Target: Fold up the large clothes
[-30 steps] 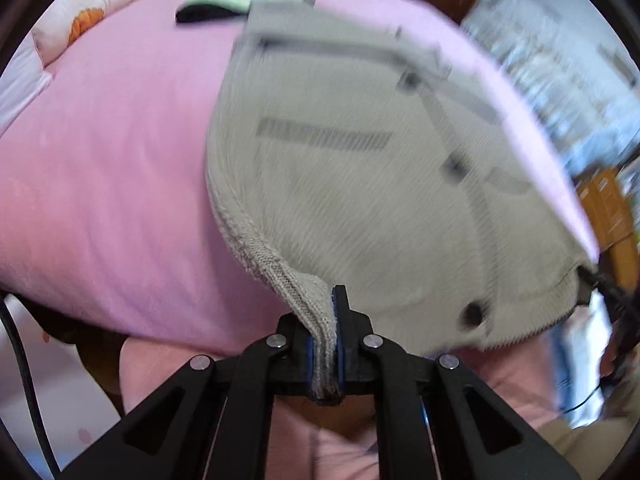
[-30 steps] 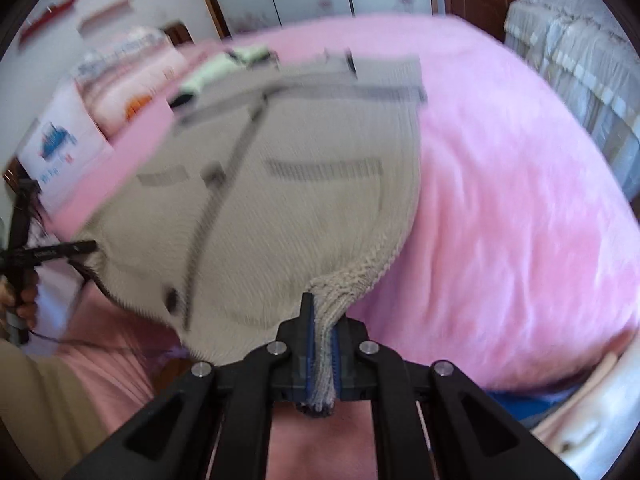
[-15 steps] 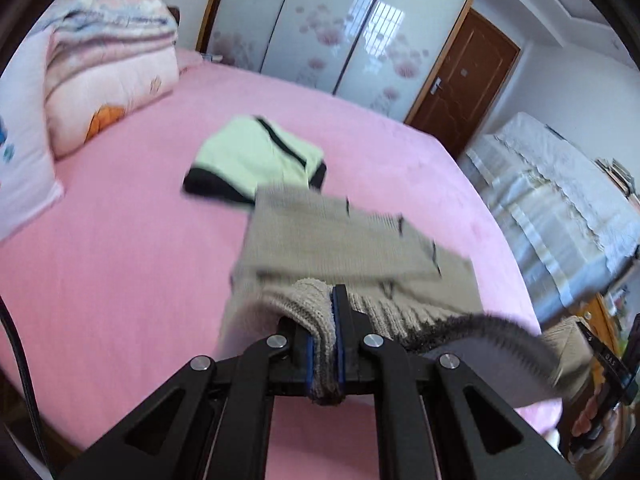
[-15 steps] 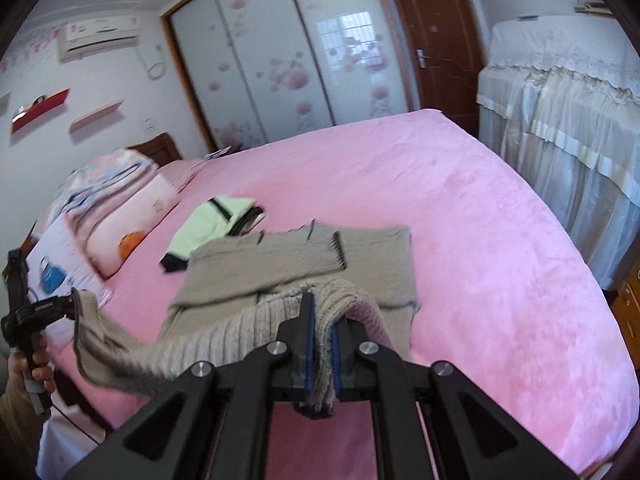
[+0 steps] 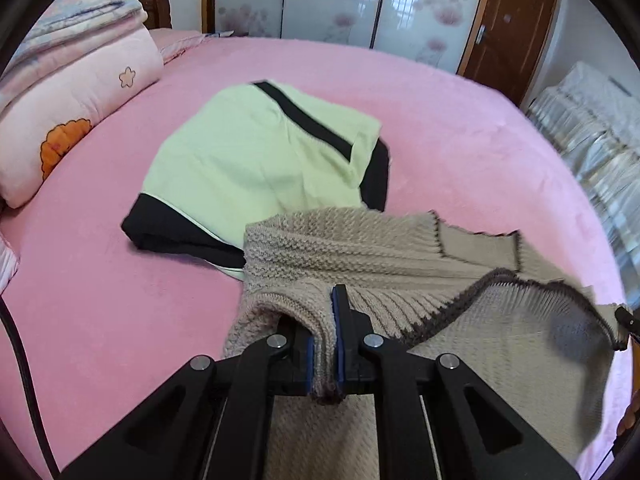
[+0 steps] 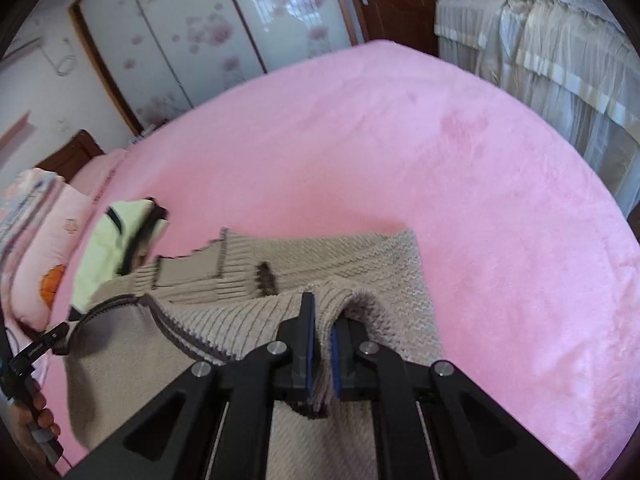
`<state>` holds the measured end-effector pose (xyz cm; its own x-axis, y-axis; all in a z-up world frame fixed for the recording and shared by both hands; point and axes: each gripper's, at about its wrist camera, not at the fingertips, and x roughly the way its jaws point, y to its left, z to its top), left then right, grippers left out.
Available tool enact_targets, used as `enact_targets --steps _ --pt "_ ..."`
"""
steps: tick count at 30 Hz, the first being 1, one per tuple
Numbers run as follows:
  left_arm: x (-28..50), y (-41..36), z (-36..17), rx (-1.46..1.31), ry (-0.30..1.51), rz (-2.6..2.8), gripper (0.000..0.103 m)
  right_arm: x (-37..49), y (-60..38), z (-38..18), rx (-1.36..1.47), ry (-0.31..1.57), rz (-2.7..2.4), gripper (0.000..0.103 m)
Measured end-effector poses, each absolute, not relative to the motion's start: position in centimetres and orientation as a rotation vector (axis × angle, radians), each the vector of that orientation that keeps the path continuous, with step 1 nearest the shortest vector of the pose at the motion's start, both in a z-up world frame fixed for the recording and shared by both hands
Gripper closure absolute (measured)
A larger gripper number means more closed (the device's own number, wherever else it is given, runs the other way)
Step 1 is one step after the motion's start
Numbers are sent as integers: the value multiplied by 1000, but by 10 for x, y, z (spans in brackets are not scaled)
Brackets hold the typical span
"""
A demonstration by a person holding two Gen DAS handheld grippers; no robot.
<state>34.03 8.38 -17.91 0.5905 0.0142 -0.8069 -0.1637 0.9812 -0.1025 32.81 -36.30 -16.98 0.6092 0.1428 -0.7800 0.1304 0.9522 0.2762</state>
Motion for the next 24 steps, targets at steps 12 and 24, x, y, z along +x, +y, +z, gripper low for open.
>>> enact_targets --steps 12,24 --pt "362 100 -203 -272 1038 -22 81 342 -388 -193 397 1040 44 67" --pt "339 86 -136 -81 846 -73 24 332 -382 -155 240 950 123 54"
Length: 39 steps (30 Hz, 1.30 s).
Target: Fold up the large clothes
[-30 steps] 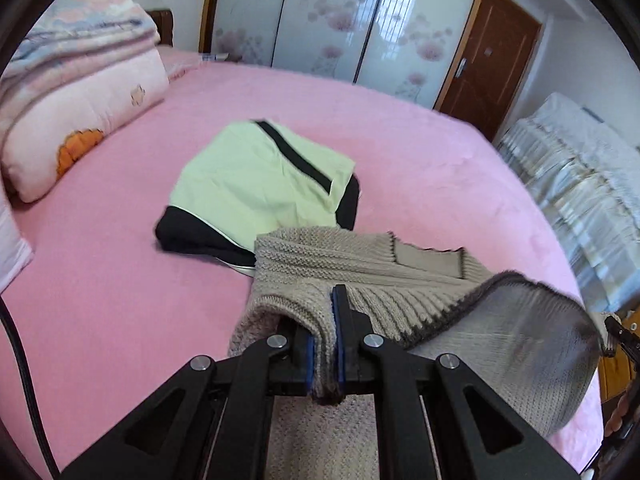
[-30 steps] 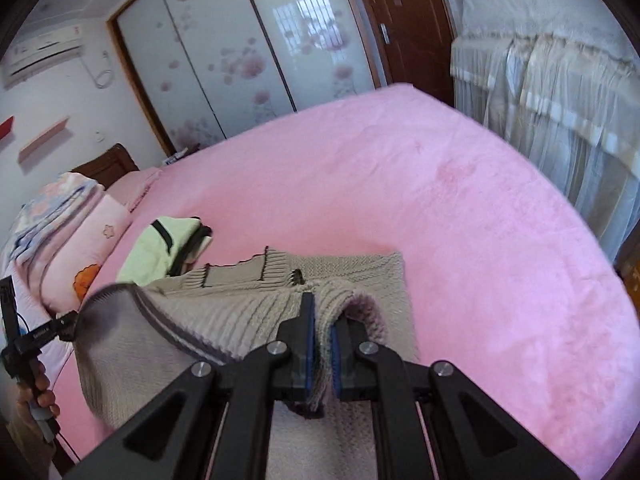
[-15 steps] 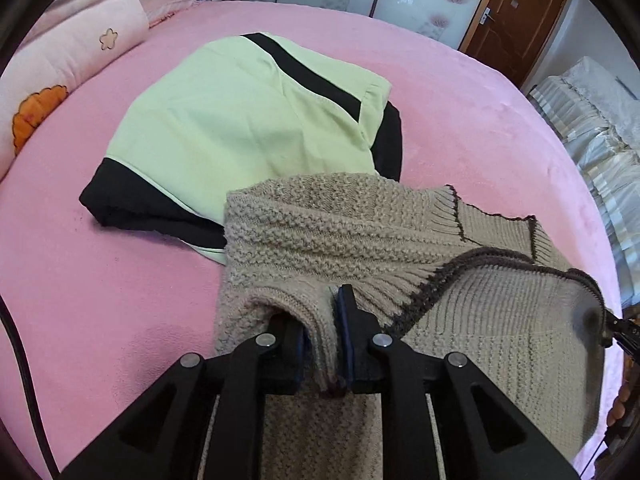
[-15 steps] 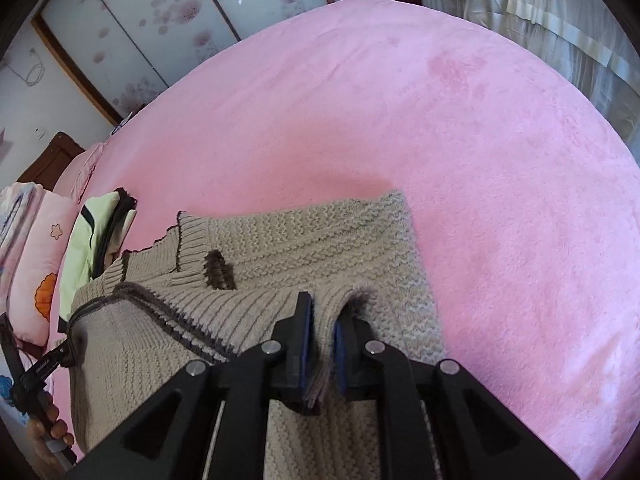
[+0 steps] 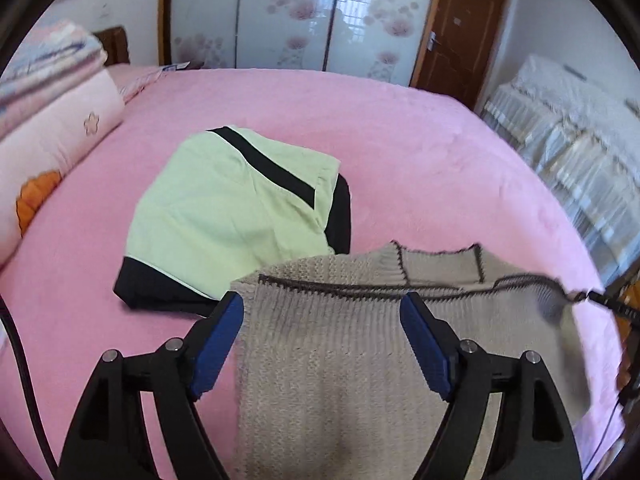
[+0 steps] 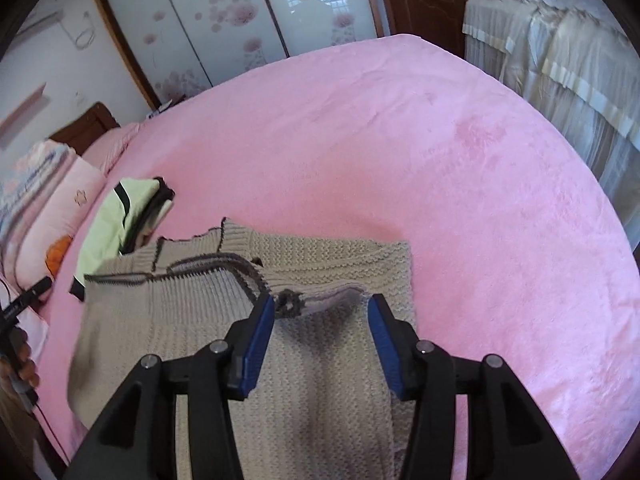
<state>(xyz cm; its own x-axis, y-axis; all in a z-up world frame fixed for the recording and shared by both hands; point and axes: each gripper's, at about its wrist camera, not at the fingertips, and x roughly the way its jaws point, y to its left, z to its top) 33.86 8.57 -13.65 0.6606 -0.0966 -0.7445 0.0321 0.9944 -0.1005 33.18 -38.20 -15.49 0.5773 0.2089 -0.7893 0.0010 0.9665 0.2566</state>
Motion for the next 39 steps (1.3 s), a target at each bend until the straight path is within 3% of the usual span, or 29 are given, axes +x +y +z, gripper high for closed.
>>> enact_targets --steps 14,18,21,25,34,35,36,37,38,39 --pt "370 106 -210 10 995 -42 24 352 -365 -193 27 985 155 51" --pt "382 102 -221 -24 1031 -91 36 367 -364 -199 10 975 155 51" --pt "387 95 -225 4 1037 -97 37 379 -365 -206 -3 985 153 51" --pt "390 92 -223 -8 1027 -118 52 394 -380 -215 66 1014 144 51" --pt "396 97 -230 -69 1025 -131 54 413 -380 -229 127 1036 168 51" --pt "395 97 -231 -68 1022 -132 58 413 -376 -230 114 1032 175 51" --pt "395 96 -231 -64 1016 -138 74 412 -373 -230 96 1026 170 52" --pt "393 94 -231 -58 1013 -139 83 410 -368 -229 65 1015 163 62" --pt "392 91 -230 -49 1005 -132 84 406 -362 -229 40 1002 173 90" --pt "389 87 -229 -34 992 -115 87 404 -357 -229 14 1002 160 95"
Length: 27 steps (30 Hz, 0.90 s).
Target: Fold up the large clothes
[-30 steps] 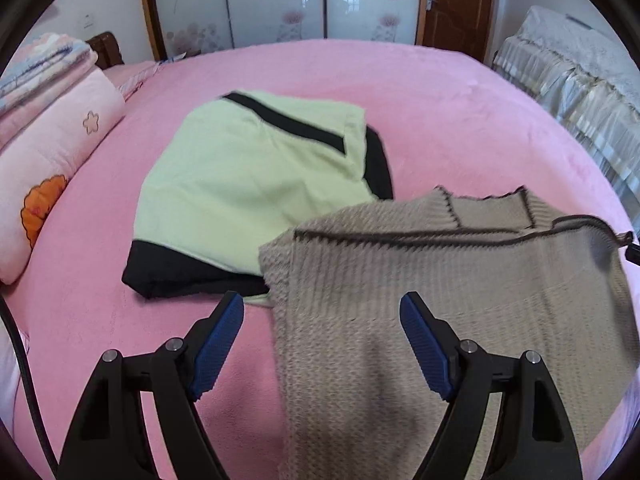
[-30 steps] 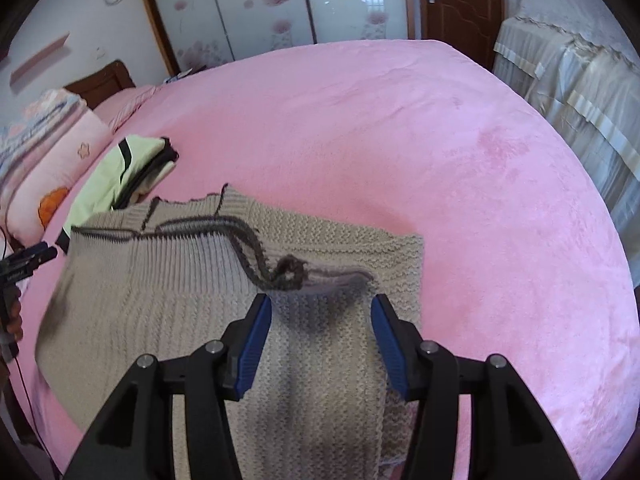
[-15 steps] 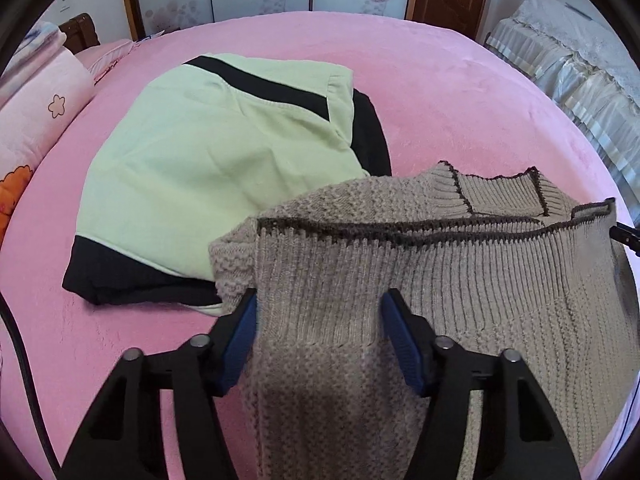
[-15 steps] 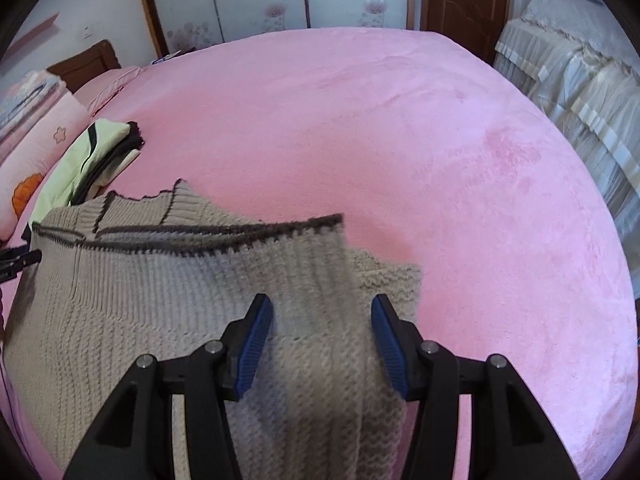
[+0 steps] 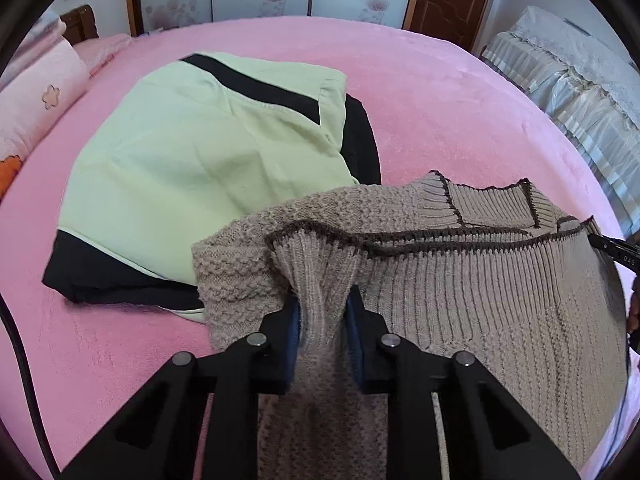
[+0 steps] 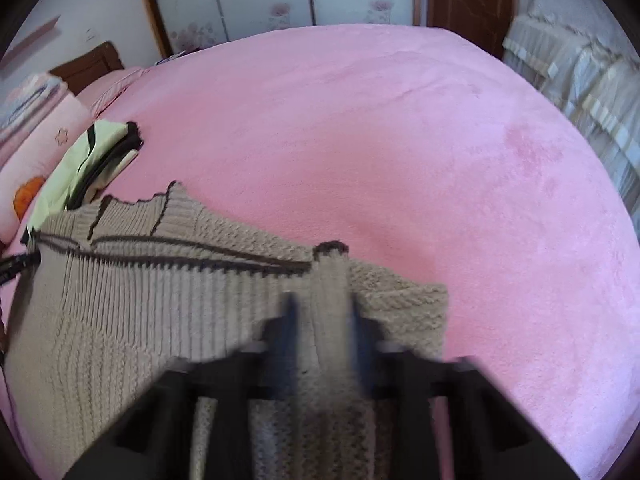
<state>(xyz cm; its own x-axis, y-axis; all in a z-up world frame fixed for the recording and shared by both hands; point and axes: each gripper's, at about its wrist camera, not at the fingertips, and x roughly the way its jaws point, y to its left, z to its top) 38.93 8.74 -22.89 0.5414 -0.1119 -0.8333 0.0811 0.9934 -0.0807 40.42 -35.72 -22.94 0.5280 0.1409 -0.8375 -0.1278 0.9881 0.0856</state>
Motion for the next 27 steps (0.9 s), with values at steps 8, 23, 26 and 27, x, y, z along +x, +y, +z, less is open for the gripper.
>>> enact_targets --steps 8,23,26,27 --pt "369 83 -205 -89 911 -37 92 361 -338 -203 -72 845 56 96" --pt "379 115 -221 -158 1027 -40 70 362 -346 -196 -27 849 35 96" --pt "385 119 -223 -173 1033 -37 70 361 -348 -197 -18 849 39 96" --pt "389 120 -224 -178 1038 -36 70 361 -349 -197 -12 850 40 96"
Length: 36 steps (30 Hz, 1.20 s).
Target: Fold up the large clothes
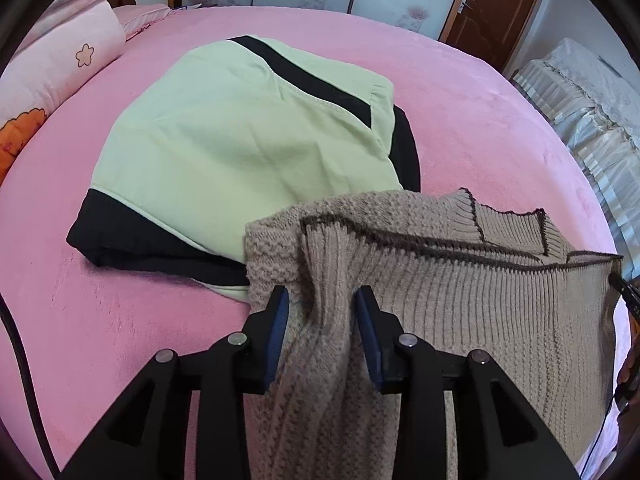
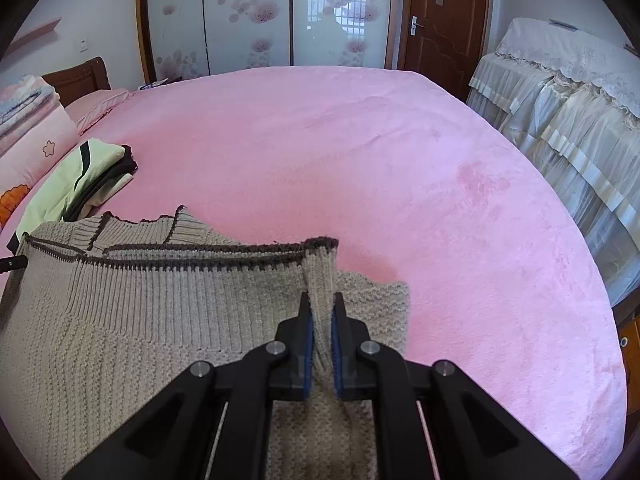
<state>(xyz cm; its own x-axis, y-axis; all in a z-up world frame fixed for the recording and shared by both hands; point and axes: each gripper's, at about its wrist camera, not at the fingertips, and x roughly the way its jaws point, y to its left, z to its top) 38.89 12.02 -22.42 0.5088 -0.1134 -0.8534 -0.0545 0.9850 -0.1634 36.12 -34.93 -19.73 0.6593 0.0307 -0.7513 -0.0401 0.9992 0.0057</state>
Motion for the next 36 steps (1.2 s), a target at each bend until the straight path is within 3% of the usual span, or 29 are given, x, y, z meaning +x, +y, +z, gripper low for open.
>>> enact_targets --steps 8,9,10,27,32,36 --pt "406 115 -236 -142 1049 -31 70 363 -352 -200 10 856 42 96" --pt "404 114 -235 -143 1039 -14 79 363 -353 -200 12 857 42 96" --pt "402 112 -233 -136 1027 2 94 362 -352 -200 13 857 40 96" --pt "367 74 -119 7 720 174 95 342 -363 -136 53 702 -86 97" --pt "402 76 -131 6 712 240 95 372 -363 -138 51 699 -116 97" --pt "427 74 -169 30 761 289 95 402 -361 -172 27 780 -157 97"
